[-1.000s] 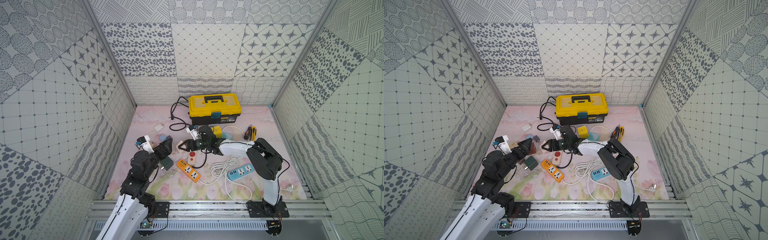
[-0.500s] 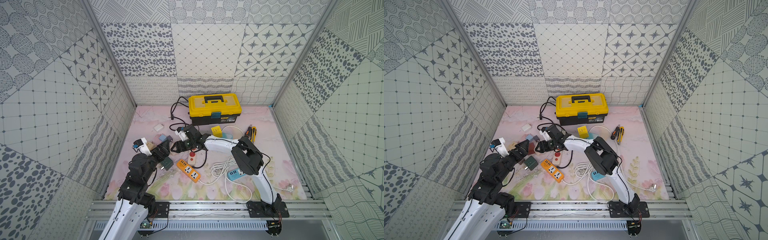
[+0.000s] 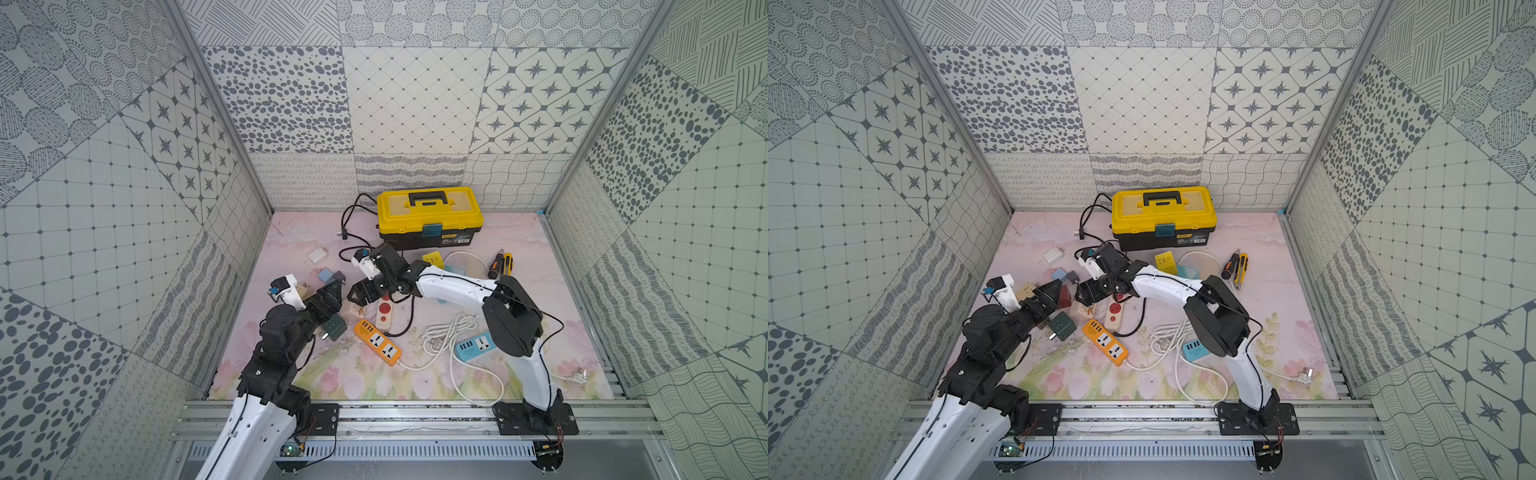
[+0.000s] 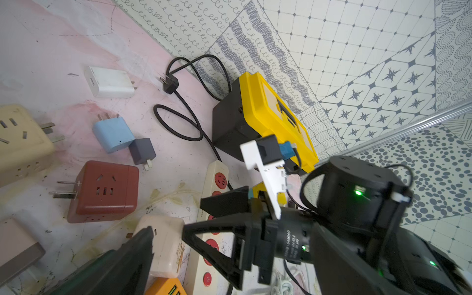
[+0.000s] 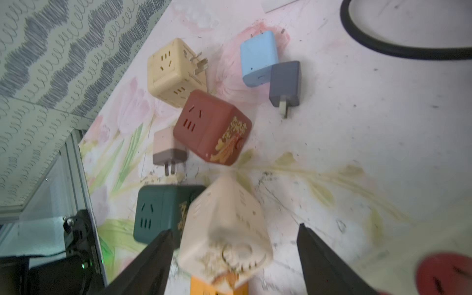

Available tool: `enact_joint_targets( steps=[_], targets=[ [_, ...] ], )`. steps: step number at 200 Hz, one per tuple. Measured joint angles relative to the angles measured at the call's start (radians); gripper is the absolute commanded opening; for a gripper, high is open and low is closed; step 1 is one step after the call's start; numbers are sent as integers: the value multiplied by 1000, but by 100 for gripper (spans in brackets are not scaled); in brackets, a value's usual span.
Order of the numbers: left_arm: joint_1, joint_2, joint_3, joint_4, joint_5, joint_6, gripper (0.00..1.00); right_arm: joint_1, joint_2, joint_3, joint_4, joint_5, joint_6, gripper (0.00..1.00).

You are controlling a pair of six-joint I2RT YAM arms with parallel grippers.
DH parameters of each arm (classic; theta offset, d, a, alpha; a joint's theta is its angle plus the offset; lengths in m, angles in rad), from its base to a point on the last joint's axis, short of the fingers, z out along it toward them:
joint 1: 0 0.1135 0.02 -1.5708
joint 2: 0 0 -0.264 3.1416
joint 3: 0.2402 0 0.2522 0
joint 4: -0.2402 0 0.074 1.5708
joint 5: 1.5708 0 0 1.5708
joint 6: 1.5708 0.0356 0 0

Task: Pull the plug off the socket
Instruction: Place the plug at the center of the board, then remove the plug from the socket.

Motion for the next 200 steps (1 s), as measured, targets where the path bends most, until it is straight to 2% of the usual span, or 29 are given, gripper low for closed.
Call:
enact_joint_targets(
  steps=[27,46,69,89,118,141,160,200],
  targets=[
    [0,58,-5,77,72,-10,97,-19,-345,-333,180,54,-48,81],
    [0,130,-11,153,135,-31,94,-76,-555,-530,321,58,-41,80],
    [-14,257,-10,261,214,-71,93,-237,-745,-760,436,31,23,80],
    [-61,381,18,316,264,-95,92,-416,-837,-929,471,-6,106,79],
    [-187,572,117,356,290,-97,92,-642,-888,-1093,492,-102,235,79],
    [-280,724,228,351,288,-91,92,-758,-859,-1128,523,-171,322,79],
    [-346,856,351,301,270,-75,92,-800,-790,-1120,564,-210,377,78],
    [-429,1123,640,145,200,-33,93,-809,-615,-1048,610,-256,457,79]
  ],
)
